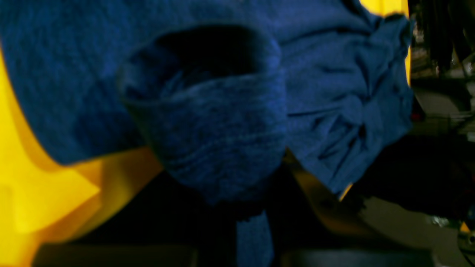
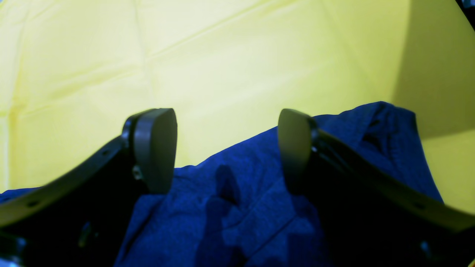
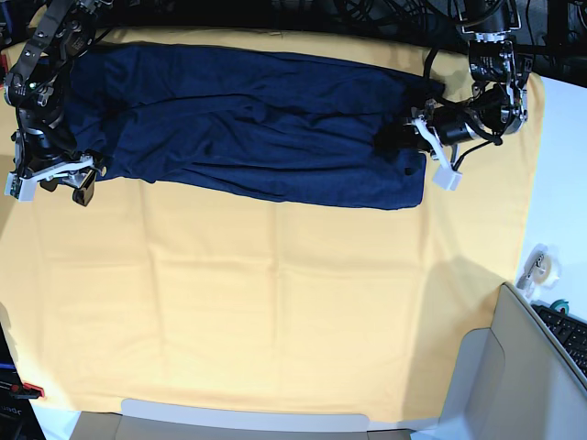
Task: Fold the T-shirt properly
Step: 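Fold the grasped shirt end inward with the left gripper, then drag the folded shirt end across the body toward the right gripper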
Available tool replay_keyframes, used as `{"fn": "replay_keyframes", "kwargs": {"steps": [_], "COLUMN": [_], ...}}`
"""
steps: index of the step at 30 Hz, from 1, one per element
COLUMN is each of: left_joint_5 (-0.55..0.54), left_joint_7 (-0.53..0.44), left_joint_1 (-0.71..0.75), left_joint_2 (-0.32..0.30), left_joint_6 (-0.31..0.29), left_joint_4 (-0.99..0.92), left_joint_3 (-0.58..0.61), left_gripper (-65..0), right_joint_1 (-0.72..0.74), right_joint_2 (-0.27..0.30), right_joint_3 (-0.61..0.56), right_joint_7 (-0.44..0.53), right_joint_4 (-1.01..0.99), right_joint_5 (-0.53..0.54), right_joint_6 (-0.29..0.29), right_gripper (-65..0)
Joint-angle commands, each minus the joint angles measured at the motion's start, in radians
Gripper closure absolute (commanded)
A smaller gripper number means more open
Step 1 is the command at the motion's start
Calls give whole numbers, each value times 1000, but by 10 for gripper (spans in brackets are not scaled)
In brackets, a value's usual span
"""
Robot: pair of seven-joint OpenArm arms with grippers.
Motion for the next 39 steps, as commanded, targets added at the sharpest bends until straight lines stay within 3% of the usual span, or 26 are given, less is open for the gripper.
{"fn": "replay_keyframes", "kwargs": {"steps": [1, 8, 12, 23, 26, 30, 39], "left_joint_5": [-21, -21, -21, -17, -17, -17, -17], "left_joint_7": [-19, -6, -5, -6, -8, -75, -240], "left_joint_1": [-8, -7, -16, -116, -160, -205, -286], "left_joint_2": [-7, 22, 23, 138, 171, 197, 232], "left_joint_6": [-9, -9, -7, -2, 67, 137, 139], "left_joint_4": [70, 254, 288, 280, 280, 271, 67], "left_joint_3": [0, 18, 132, 392, 463, 589, 831], "left_gripper": [0, 0, 0, 0, 0, 0, 0], "right_joint_1": [10, 10, 10, 3, 3, -10, -36], "right_joint_2": [14, 21, 24, 90, 97, 95, 95], "right_joint_3": [3, 9, 9, 11, 12, 58, 198], "right_joint_7": [25, 25, 25, 25, 25, 25, 25], "right_joint_4": [16, 17, 17, 19, 19, 16, 11], "right_joint_5": [8, 8, 8, 6, 3, 3, 3], "right_joint_6": [7, 7, 7, 5, 5, 5, 5], "right_gripper": [-417, -417, -417, -417, -417, -417, -417]}}
